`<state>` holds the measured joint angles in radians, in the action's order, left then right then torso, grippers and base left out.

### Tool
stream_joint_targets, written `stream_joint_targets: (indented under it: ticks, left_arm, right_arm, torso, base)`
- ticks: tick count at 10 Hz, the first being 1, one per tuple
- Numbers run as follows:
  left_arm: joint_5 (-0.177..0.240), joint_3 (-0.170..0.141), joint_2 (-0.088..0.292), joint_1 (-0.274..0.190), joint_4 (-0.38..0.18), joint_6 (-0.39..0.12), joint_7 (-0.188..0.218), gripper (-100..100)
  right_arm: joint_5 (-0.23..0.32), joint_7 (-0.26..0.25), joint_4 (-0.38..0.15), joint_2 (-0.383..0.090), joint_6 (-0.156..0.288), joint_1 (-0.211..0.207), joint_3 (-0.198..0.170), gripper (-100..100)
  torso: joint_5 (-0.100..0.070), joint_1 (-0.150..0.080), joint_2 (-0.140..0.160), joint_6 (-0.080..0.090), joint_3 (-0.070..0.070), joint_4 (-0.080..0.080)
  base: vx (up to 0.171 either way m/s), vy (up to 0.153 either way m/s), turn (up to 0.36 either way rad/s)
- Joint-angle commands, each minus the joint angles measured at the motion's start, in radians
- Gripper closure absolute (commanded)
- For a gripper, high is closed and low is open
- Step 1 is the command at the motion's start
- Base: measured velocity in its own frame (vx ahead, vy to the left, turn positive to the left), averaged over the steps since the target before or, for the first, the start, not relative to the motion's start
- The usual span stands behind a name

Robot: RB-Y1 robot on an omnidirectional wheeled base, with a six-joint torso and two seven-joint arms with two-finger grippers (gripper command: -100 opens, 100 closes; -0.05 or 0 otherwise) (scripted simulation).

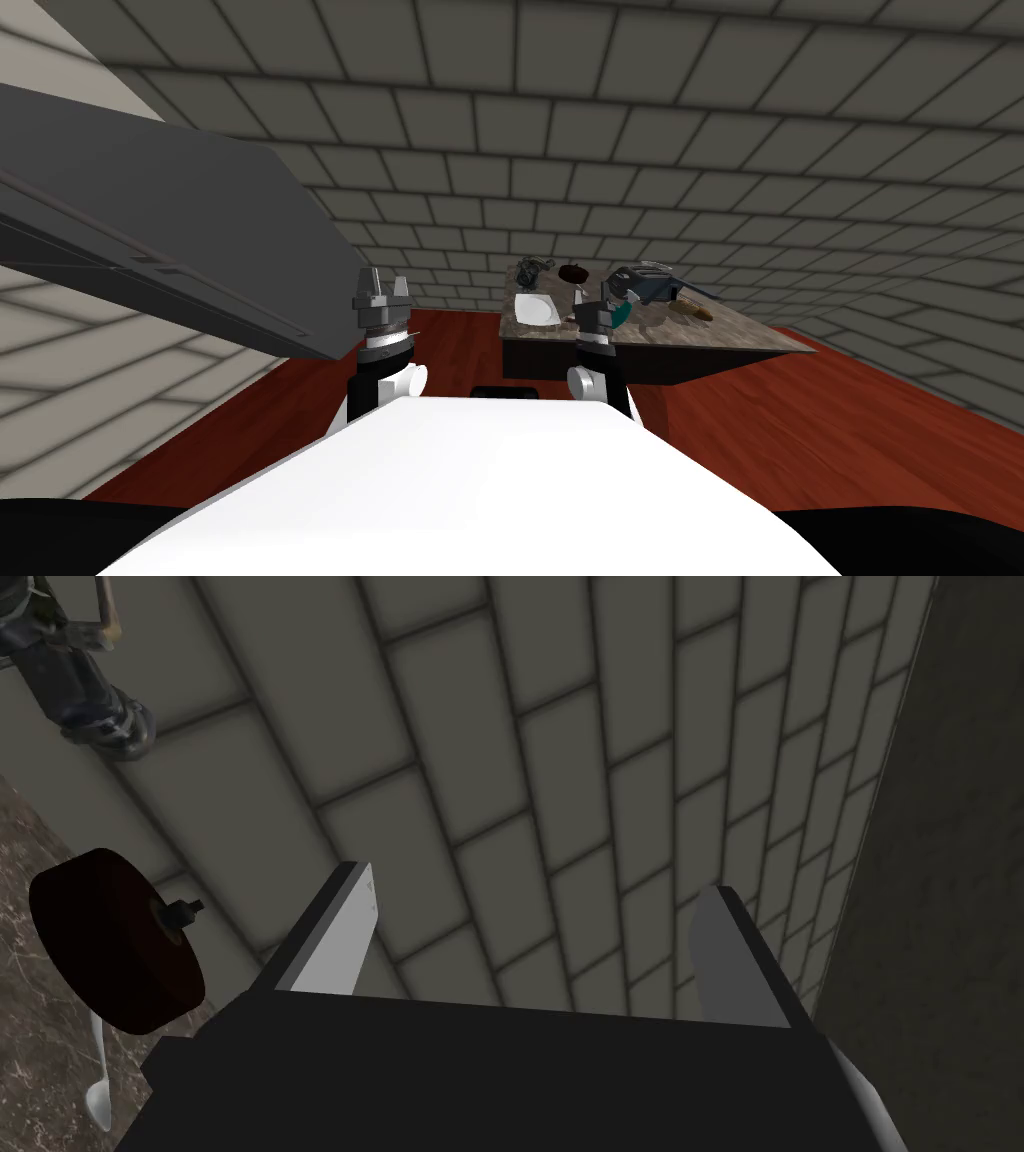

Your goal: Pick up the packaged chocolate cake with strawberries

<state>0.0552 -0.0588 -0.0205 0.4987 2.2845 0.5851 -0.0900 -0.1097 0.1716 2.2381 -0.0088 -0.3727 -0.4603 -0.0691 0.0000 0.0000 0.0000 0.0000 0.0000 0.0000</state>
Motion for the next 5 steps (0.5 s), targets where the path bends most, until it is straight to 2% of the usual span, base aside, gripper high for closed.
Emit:
stream_joint_targets:
  ticks: [1, 5]
  left_arm:
    - [0.0, 0.0, 0.0, 0.0, 0.0, 0.0, 0.0, 0]
    - [0.0, 0.0, 0.0, 0.0, 0.0, 0.0, 0.0, 0]
  right_arm:
    - [-0.002, -0.008, -0.008, -0.031, -0.011, -0.004, -0.006, -100]
    - [-0.009, -0.054, -0.065, -0.144, -0.071, -0.022, -0.042, -100]
  torso:
    - [0.0, 0.0, 0.0, 0.0, 0.0, 0.0]
    - [-0.001, -0.005, 0.003, 0.0, 0.002, 0.001]
  base:
    - [-0.015, -0.019, -0.011]
    - [-0.042, -0.064, -0.003]
